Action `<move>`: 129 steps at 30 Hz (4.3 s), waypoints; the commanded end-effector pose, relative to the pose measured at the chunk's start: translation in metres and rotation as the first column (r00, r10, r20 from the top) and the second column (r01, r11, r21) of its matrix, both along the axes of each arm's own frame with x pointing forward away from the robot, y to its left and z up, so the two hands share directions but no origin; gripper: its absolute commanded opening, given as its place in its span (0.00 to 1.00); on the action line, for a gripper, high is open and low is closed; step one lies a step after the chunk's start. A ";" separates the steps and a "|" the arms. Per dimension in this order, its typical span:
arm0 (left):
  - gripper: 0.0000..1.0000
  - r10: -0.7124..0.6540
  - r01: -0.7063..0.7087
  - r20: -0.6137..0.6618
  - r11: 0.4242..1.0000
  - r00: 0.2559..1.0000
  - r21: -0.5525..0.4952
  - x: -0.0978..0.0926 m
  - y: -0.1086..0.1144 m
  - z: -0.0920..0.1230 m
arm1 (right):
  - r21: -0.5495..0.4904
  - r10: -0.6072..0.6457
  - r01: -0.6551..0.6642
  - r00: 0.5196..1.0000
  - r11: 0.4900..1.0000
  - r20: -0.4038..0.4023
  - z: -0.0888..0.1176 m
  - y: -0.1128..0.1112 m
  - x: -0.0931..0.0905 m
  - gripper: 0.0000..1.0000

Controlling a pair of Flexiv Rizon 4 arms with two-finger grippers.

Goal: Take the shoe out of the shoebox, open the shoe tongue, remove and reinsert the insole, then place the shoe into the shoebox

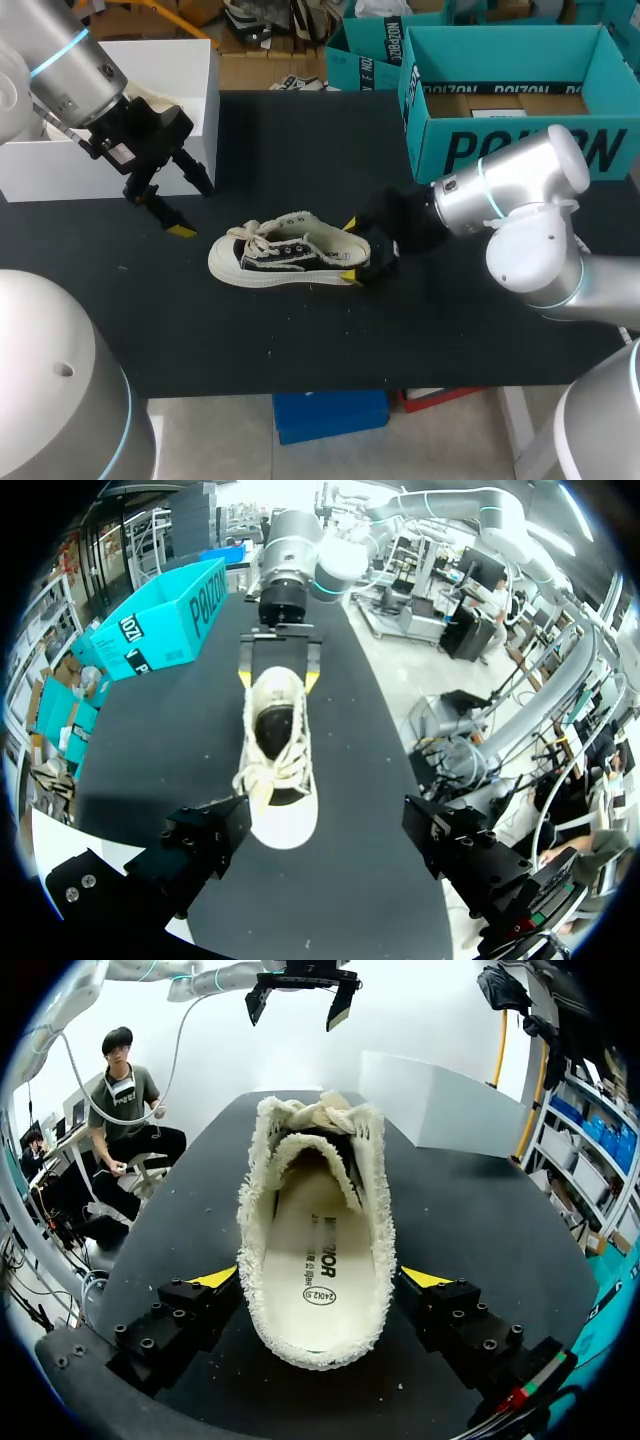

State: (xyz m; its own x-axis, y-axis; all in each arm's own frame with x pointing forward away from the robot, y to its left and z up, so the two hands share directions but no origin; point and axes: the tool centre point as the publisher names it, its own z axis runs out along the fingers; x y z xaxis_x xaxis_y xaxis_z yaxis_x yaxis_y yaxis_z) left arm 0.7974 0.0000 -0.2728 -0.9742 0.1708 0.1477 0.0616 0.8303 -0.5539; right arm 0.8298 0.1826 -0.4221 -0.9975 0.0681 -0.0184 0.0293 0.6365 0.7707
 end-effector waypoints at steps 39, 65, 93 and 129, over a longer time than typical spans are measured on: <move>1.00 0.167 -0.150 -0.094 0.975 0.981 0.163 -0.010 -0.005 0.003 | -0.028 -0.010 0.009 1.000 1.000 -0.028 -0.016 0.014 0.005 0.00; 1.00 0.530 -0.461 -0.156 0.823 0.833 0.333 -0.008 -0.036 0.016 | -0.028 -0.010 0.009 1.000 1.000 -0.028 -0.016 0.014 0.005 0.00; 1.00 0.897 -0.738 -0.096 0.412 0.431 0.534 0.001 -0.079 0.006 | -0.028 -0.010 0.009 1.000 1.000 -0.028 -0.016 0.014 0.005 0.00; 1.00 0.856 -0.829 0.472 -0.099 0.211 0.550 0.031 -0.157 -0.065 | -0.028 -0.010 0.009 1.000 1.000 -0.028 -0.016 0.014 0.005 0.00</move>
State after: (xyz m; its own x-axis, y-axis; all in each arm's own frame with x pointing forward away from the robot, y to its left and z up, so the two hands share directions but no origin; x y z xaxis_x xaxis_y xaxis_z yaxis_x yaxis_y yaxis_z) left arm 0.8269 -0.1479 -0.3328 -0.2706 -0.9547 -0.1234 -0.9600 0.2582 0.1079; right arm 0.8340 0.1938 -0.4382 -0.9971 0.0760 0.0070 0.0552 0.6546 0.7540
